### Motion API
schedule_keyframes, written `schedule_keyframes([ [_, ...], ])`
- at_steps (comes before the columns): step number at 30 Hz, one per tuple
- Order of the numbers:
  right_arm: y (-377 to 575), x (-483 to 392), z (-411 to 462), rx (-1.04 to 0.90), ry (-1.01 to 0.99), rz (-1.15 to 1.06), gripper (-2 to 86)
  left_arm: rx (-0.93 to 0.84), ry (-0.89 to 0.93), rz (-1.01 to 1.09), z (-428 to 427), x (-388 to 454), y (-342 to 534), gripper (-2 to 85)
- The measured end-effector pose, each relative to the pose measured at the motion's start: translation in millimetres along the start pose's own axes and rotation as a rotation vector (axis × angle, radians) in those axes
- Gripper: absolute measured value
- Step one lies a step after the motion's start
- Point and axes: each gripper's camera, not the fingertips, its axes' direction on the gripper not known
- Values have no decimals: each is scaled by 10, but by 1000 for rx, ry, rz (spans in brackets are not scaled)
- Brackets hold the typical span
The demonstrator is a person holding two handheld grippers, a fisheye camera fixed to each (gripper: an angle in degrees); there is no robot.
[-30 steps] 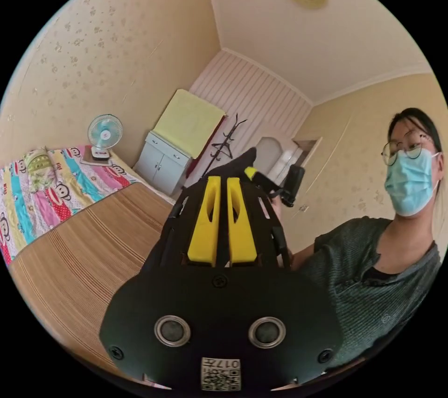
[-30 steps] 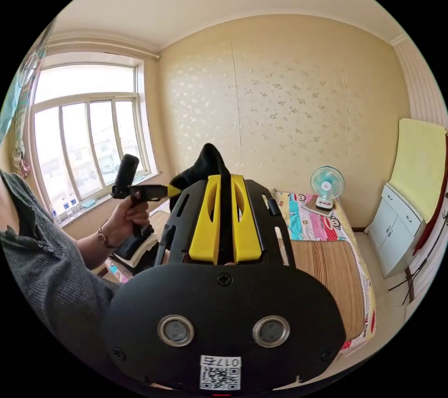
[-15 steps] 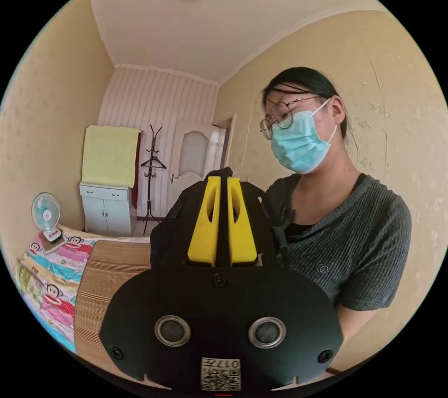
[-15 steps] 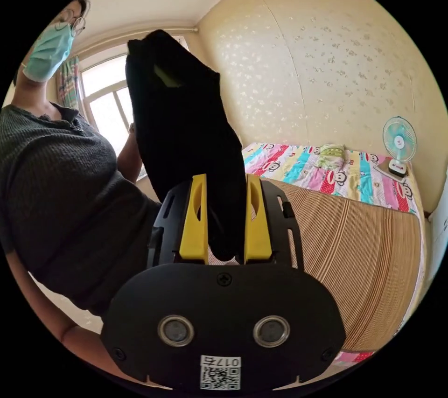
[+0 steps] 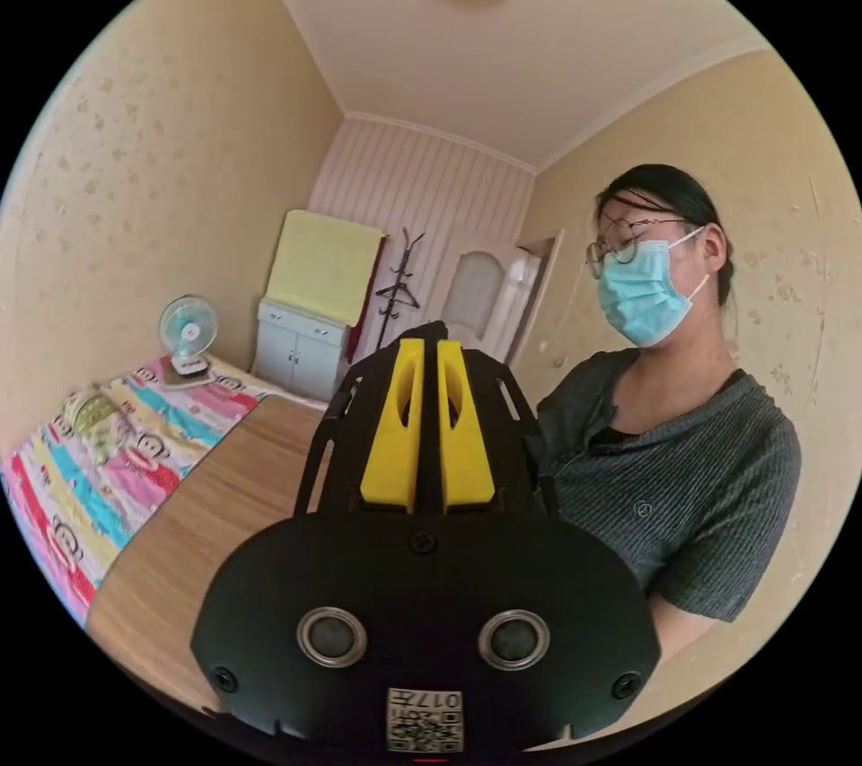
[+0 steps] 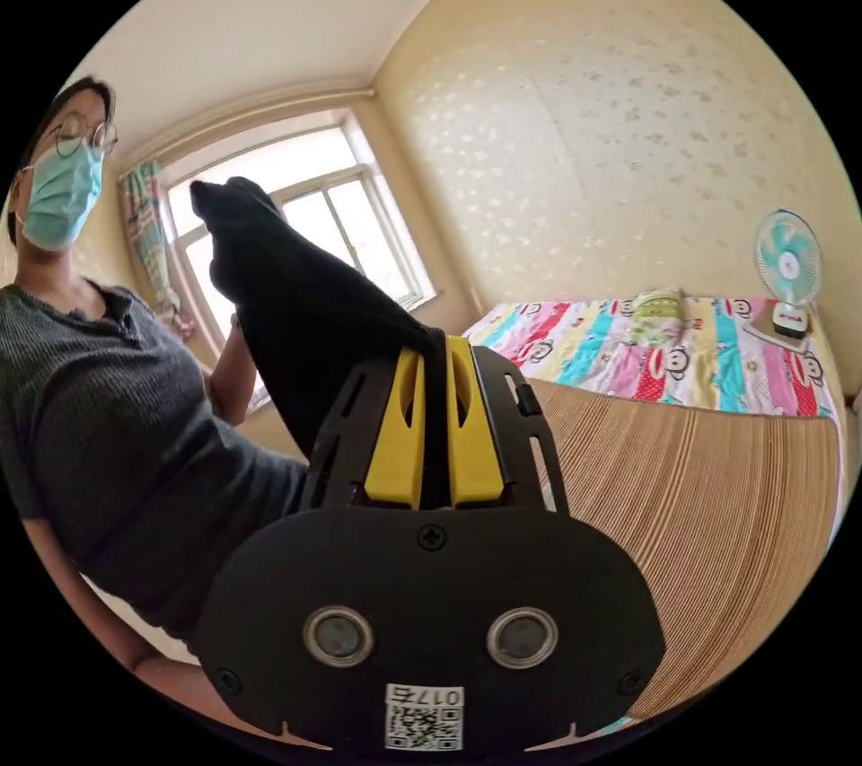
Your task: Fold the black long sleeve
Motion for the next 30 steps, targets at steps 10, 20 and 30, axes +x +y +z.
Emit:
schedule_keyframes([
  [10, -1020, -412, -1346, 292, -35, -74, 47, 22, -8, -442, -366, -569, 844, -3],
  [20, -3233, 447, -1104, 56, 456, -103, 54, -31, -387, -384, -706, -1989, -908, 16],
  [30, -2286, 3979, 1251, -588, 542, 349, 86, 72, -707, -1161, -548, -4732, 1786, 114],
])
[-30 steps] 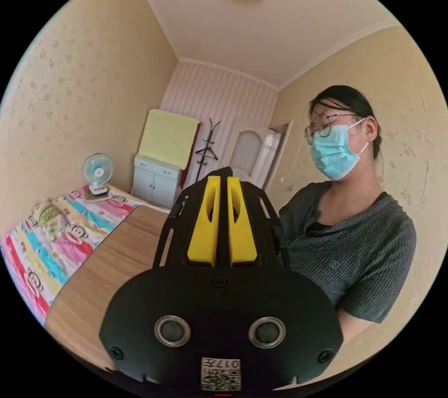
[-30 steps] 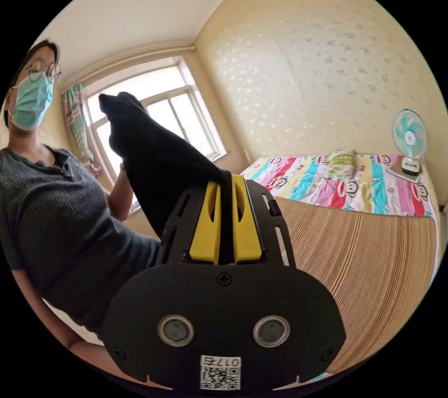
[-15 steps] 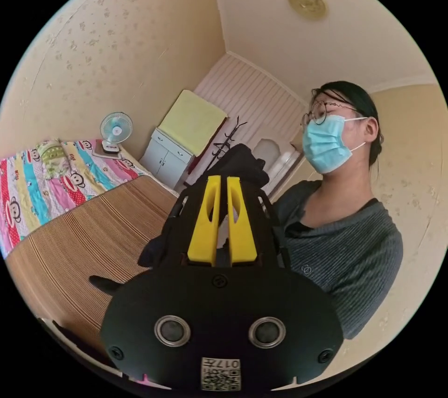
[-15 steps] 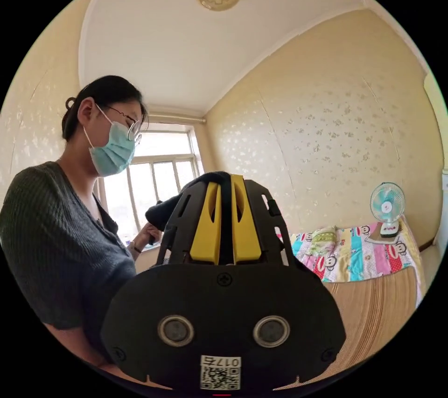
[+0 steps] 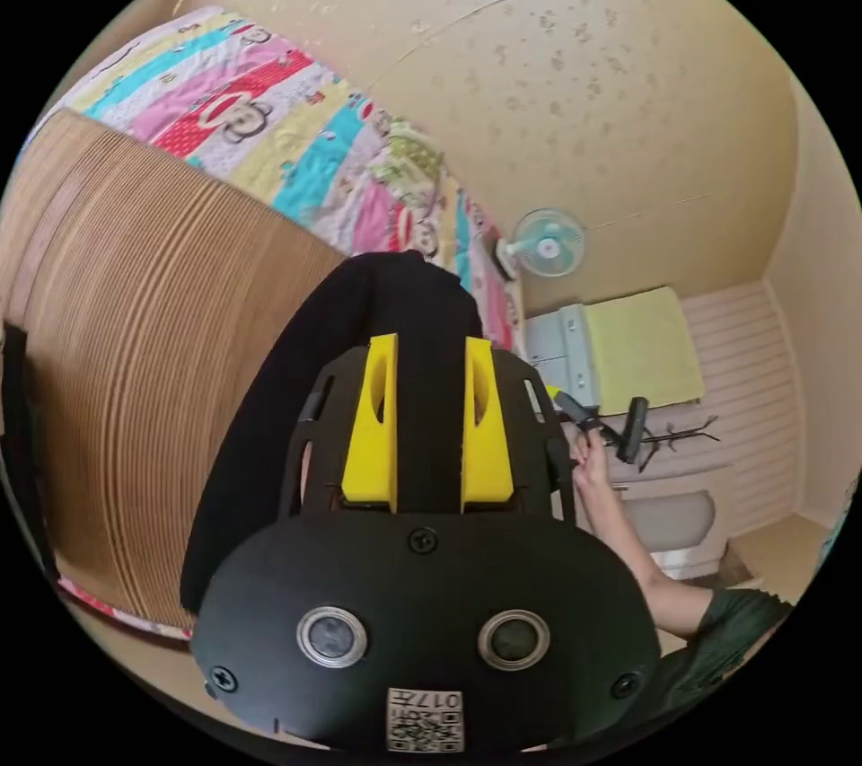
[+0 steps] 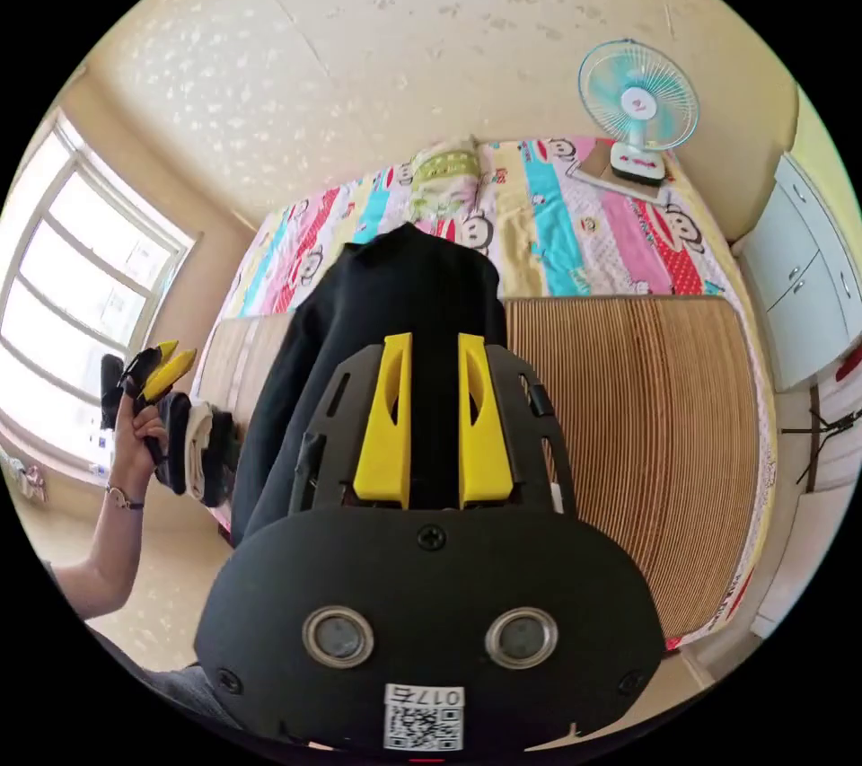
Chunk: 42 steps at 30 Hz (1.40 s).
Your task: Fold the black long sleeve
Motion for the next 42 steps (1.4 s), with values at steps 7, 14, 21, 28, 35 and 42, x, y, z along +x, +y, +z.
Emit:
schedule_keyframes([
  [7, 1483, 800, 1297, -444, 345, 75, 118, -207, -390, -220, -100, -1795, 739, 133],
  [14, 2017, 1639, 1341, -546, 423, 173, 106, -399, -520, -168, -113, -2583, 398, 116],
  [21, 1233, 2589, 169, -381, 152, 197, 36, -591, -615, 148, -1214, -2505, -604, -3],
  [28, 1189, 4231, -1927, 215, 346, 870, 72, 255, -491, -95, -3834, -2464, -1169, 44],
  [35, 1583, 3809, -325, -343, 53, 601, 102, -243, -266, -28, -2209, -2705, -643, 114],
  [42, 1944, 2886, 488, -559, 179, 296, 87, -734, -447, 112, -1006, -2710, -116, 64],
])
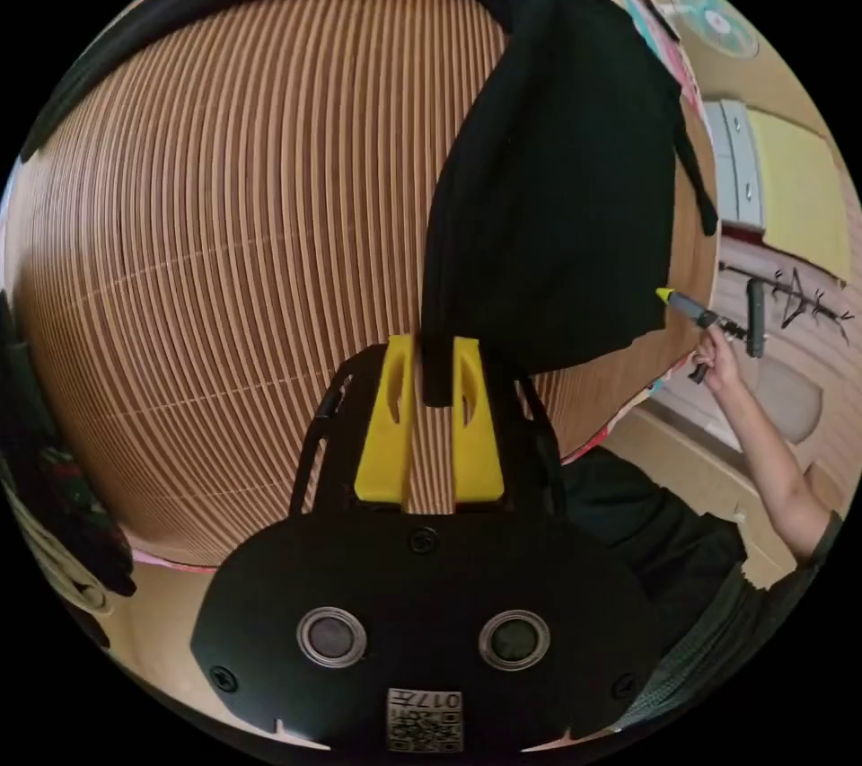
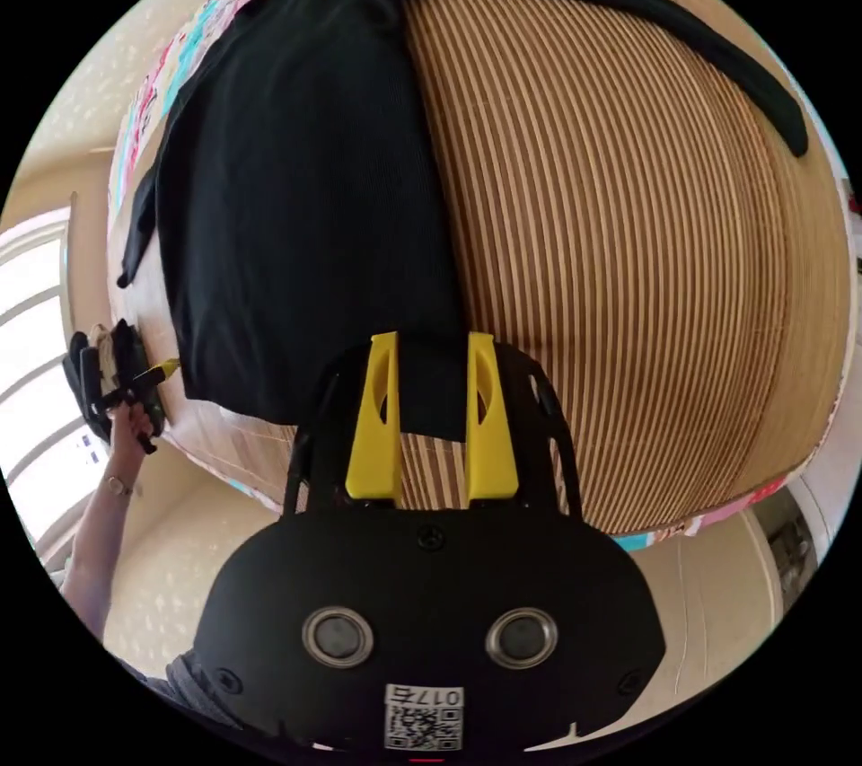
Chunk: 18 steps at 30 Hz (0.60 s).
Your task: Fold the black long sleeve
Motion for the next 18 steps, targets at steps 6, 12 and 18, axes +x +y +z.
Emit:
schedule_keyframes([
  [6, 620, -394, 305, -166, 382, -229, 40, -141, -146, 135, 268, 272, 858, 31],
  [12, 1812, -190, 783, -278, 455, -233, 36, -256, 134, -116, 726, -248, 2256, 48],
  [18, 2206, 123, 656, -257, 323, -16, 37, 219, 460, -409, -218, -1435, 2774, 89],
])
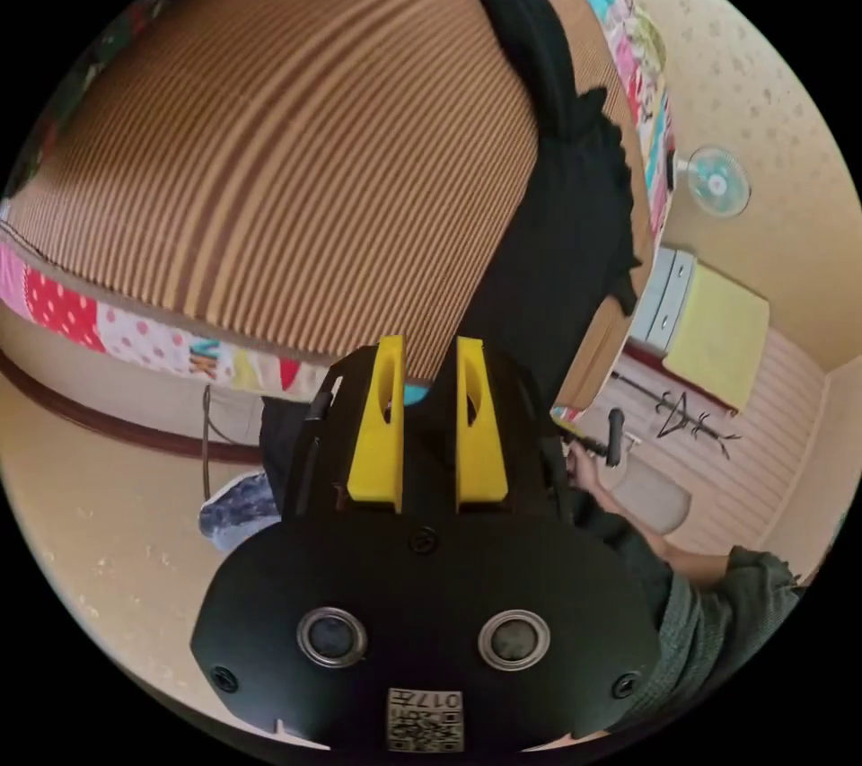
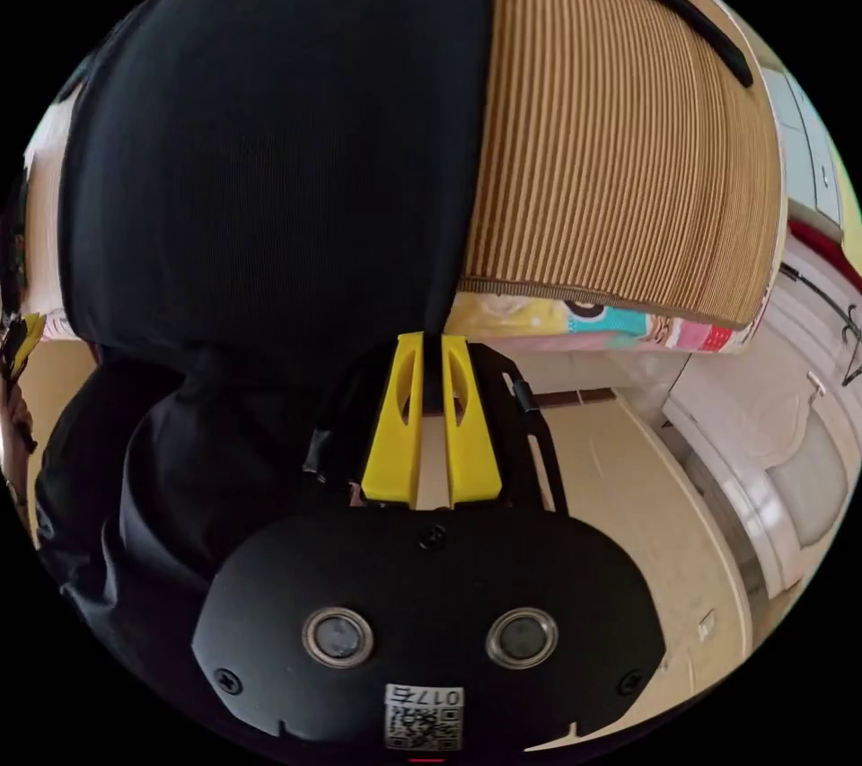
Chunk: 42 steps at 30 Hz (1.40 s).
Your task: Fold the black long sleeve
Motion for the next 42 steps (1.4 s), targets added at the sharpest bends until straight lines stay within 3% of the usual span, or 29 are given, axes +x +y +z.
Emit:
schedule_keyframes([
  [4, 216, 259, -97, 12, -157, 226, 25, 147, 53, 31, -701, -2, -762, 112],
  [9, 660, 211, -132, 31, -212, 343, 9, 166, -89, 210, -1237, 485, -2029, 120],
  [15, 1283, -151, -12, 2, -183, 394, 4, 200, -331, 285, -1280, 767, -2862, 121],
  [19, 1448, -410, 152, -84, -195, 440, 3, 209, -390, 235, -1103, 672, -3053, 112],
  [23, 1461, -603, 40, -49, -222, 418, 3, 255, -363, 223, -1096, 526, -2899, 58],
  [28, 1366, -727, -174, -20, -220, 364, 3, 358, 4, 183, -1527, 191, -2364, 3],
  [32, 1342, -721, -283, -1, -247, 347, 3, 606, 136, 343, -2076, 455, -1409, -5],
  [37, 1355, -662, -452, 28, -276, 296, 3, 714, 121, 784, -1833, 2008, -284, -1],
  [40, 1364, -531, -533, 56, -299, 266, 4, 562, 91, 1089, -937, 3116, 251, 19],
  [42, 1364, -409, -547, 56, -329, 250, 4, 189, 33, 1242, 202, 3732, 397, 50],
])
